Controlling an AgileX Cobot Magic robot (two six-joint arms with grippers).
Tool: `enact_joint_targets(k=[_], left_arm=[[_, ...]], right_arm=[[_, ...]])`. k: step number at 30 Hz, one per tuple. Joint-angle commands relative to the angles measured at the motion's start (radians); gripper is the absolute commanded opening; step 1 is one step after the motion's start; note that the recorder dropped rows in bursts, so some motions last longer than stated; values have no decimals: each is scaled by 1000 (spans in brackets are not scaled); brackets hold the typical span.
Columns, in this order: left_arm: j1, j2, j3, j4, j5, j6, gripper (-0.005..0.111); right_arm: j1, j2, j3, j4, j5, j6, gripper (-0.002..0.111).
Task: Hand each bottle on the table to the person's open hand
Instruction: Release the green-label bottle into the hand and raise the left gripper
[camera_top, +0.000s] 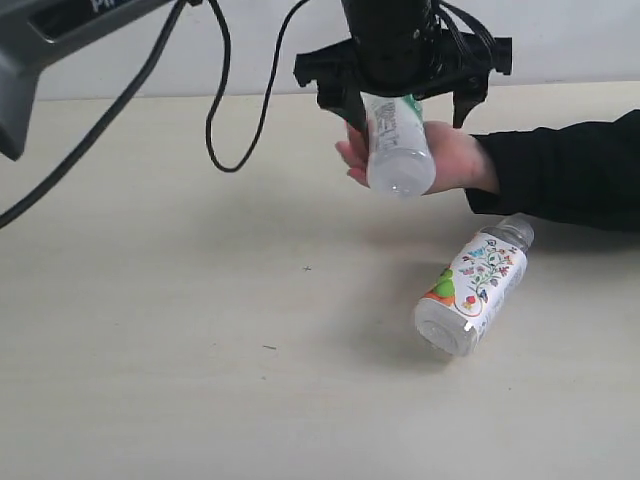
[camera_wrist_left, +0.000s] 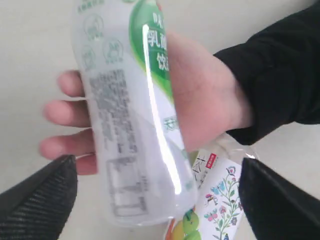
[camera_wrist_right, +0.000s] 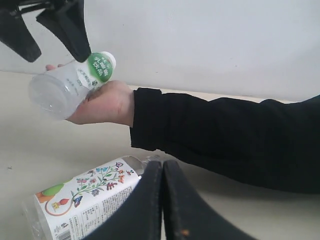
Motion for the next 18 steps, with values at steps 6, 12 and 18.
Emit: enact_joint_targets(k=[6, 12, 18], left_arm=[[8, -109, 2, 6, -5, 472, 37], [17, -144, 2, -12, -5, 615, 0], [105, -151, 7, -364, -5, 805, 0]], right_arm=[[-3, -6, 5, 4, -5, -4, 0], [-3, -6, 5, 4, -5, -4, 0], [-3, -6, 5, 4, -5, -4, 0]])
